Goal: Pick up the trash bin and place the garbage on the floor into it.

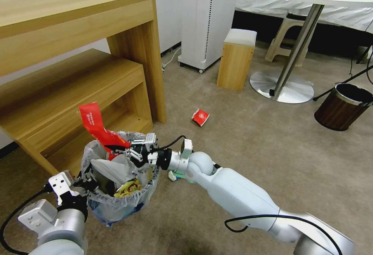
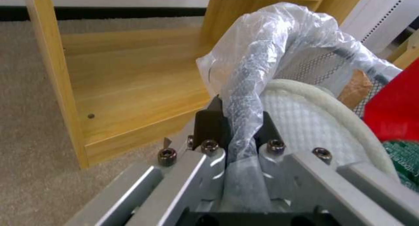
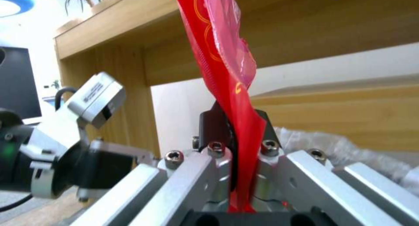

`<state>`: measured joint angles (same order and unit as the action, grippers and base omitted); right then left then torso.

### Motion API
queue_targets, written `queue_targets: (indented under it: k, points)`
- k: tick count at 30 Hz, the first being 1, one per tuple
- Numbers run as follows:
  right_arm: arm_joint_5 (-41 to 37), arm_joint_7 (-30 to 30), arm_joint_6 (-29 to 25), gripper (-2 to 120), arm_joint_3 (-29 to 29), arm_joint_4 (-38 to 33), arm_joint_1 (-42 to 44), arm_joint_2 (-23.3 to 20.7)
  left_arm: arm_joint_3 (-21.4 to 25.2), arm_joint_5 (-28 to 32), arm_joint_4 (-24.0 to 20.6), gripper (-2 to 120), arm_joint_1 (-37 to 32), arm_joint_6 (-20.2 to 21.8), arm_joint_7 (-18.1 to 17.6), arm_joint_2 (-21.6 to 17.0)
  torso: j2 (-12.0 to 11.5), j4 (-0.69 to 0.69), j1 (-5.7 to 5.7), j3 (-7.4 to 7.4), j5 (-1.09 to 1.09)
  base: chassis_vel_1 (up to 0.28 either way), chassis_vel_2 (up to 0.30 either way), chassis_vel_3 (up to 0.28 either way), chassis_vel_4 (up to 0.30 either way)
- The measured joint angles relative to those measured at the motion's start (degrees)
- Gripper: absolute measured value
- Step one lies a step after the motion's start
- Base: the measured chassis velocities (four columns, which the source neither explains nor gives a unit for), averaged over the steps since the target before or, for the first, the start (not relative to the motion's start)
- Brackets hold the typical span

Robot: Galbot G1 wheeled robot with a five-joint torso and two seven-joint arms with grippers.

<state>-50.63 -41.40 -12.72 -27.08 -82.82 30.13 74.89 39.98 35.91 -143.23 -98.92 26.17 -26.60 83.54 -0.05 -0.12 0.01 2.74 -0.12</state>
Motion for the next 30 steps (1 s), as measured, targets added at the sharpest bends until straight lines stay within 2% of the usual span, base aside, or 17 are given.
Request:
queue_targets:
  k: [5,8,9,12,13,15,16,18,19,21,22,25,26,29,30]
  points:
    - [1.02,0.76,-0.30,0,-0.19,-0.25,0.87,-0.61,0.00,-0.03,-0.01,3,-0.10,0.00,0.00,0.08,0.00,0.00,0.00,0.00,0.00,0.000,0.000,0.000,0.000]
    - [1.80,1.61,-0.45,7,-0.14,-0.44,1.38,-0.95,0.00,-0.10,-0.01,3,-0.12,0.00,0.00,0.09,0.00,0.00,0.00,0.00,0.00,0.000,0.000,0.000,0.000]
    - [2.13,1.69,-0.45,14,-0.02,-0.50,1.51,-1.12,0.00,-0.14,-0.01,3,-0.16,0.01,-0.01,0.09,0.00,0.00,0.00,0.00,0.00,0.000,0.000,0.000,0.000]
    - [2.41,1.72,-0.45,20,0.14,-0.61,1.59,-1.35,0.01,-0.16,-0.01,3,-0.27,0.02,-0.02,0.08,0.00,0.00,0.00,0.00,0.00,0.000,0.000,0.000,0.000]
    - [2.79,1.72,-0.45,28,0.33,-0.75,1.70,-1.69,0.08,-0.17,-0.01,3,-0.47,0.03,-0.02,0.04,0.00,0.00,0.00,0.00,0.00,0.000,0.000,0.000,0.000]
    - [3.13,1.71,-0.45,36,0.63,-1.21,1.92,-2.39,0.40,-0.17,-0.01,3,-0.60,0.05,-0.03,-0.09,0.00,0.00,0.00,0.00,0.00,0.000,0.000,0.000,0.000]
    - [3.13,1.71,-0.45,36,0.63,-1.21,1.92,-2.39,0.40,-0.17,-0.01,3,-0.60,0.05,-0.03,-0.09,0.00,0.00,0.00,0.00,0.00,0.000,0.000,0.000,0.000]
    - [3.43,1.58,-0.45,46,1.09,-1.92,2.21,-3.21,0.60,-0.16,-0.02,3,-0.69,0.05,-0.04,-0.17,0.00,0.00,0.00,0.00,0.01,0.000,0.000,0.000,0.000]
    - [3.43,1.58,-0.45,46,1.09,-1.92,2.21,-3.21,0.60,-0.16,-0.02,3,-0.69,0.05,-0.04,-0.17,0.00,0.00,0.00,0.00,0.01,0.000,0.000,0.000,0.000]
    - [3.74,1.31,-0.44,58,1.82,-2.72,2.56,-4.62,0.67,-0.16,-0.02,3,-0.75,0.05,-0.05,-0.20,0.00,0.00,0.00,0.00,0.00,0.000,0.000,0.000,0.000]
    - [3.74,1.31,-0.44,58,1.82,-2.72,2.56,-4.62,0.67,-0.16,-0.02,3,-0.75,0.05,-0.05,-0.20,0.00,0.00,0.00,0.00,0.00,0.000,0.000,0.000,0.000]
    - [4.20,0.84,-0.40,73,3.26,-3.71,3.10,-6.84,0.64,-0.23,-0.03,3,-0.76,0.08,-0.06,-0.20,0.00,-0.01,0.00,0.00,0.01,0.000,0.000,0.000,0.000]
    - [4.20,0.84,-0.40,73,3.26,-3.71,3.10,-6.84,0.64,-0.23,-0.03,3,-0.76,0.08,-0.06,-0.20,0.00,-0.01,0.00,0.00,0.01,0.000,0.000,0.000,0.000]
    - [4.29,0.65,-0.36,87,4.66,-5.02,3.71,-8.78,0.51,-0.40,-0.03,3,-0.80,0.14,-0.06,-0.21,0.01,-0.01,0.00,0.00,0.01,0.000,0.000,0.000,0.000]
    - [4.29,0.65,-0.36,87,4.66,-5.02,3.71,-8.78,0.51,-0.40,-0.03,3,-0.80,0.14,-0.06,-0.21,0.01,-0.01,0.00,0.00,0.01,0.000,0.000,0.000,0.000]
